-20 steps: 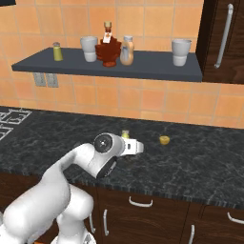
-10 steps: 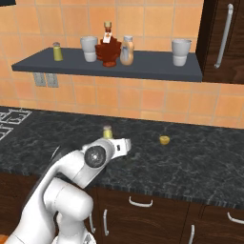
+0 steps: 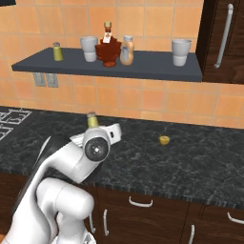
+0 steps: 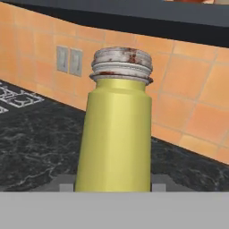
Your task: Put the shaker and condiment bottle from the counter next to their counterparts in the cabinet.
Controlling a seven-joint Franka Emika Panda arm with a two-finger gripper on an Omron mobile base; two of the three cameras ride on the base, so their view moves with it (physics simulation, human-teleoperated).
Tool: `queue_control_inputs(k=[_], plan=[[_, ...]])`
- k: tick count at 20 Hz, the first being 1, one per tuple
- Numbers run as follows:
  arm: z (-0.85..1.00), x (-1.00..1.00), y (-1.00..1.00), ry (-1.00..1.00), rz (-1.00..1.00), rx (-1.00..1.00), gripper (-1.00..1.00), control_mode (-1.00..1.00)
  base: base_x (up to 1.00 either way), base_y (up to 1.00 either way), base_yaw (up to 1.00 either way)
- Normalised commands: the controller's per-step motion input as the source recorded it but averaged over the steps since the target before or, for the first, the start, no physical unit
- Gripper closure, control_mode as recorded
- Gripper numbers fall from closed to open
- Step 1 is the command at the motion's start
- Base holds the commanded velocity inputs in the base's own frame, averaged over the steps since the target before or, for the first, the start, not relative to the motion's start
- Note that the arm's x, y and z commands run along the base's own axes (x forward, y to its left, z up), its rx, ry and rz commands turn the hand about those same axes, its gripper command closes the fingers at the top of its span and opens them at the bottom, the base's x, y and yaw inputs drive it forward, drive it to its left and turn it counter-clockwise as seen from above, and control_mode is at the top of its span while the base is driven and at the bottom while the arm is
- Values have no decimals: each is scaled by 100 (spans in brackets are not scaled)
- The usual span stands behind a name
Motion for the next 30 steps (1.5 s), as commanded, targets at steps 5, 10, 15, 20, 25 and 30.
queue_control_inputs(k=[5,10,15,20,25,30], plan=[[35,-2,46,-6,14,0,100,-100,0,0,0],[28,-2,26,-13,5,2,100,-100,0,0,0],[23,-12,1,-18,0,15,100,-100,0,0,0],[9,-18,-8,-9,0,23,100,-100,0,0,0],[23,0,32,-9,-1,3,100,-100,0,0,0],[34,5,61,-12,-9,0,100,-100,0,0,0]])
